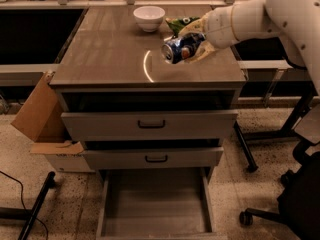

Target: Pick pepsi can from bottom drawer and place on counter

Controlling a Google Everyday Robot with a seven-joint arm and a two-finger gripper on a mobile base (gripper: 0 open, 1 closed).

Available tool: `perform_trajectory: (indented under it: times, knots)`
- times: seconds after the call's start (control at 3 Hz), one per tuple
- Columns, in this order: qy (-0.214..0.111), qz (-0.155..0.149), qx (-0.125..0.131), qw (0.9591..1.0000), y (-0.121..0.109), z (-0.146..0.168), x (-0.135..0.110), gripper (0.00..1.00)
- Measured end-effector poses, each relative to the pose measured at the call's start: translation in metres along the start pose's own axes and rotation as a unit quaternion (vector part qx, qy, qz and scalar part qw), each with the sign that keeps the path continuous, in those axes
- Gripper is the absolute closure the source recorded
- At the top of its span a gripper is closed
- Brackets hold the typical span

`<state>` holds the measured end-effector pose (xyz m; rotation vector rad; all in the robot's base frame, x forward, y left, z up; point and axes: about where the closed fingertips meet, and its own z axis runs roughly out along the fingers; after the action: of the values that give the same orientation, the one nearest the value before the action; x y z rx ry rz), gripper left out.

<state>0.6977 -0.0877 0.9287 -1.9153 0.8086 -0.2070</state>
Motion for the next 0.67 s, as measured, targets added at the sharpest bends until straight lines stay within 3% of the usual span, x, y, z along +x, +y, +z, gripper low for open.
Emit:
perform_trajectory:
  times: [0.67]
  knots:
    - [0.010, 0.049, -0.037, 0.9981, -0.014, 0.035, 0.023, 0.39]
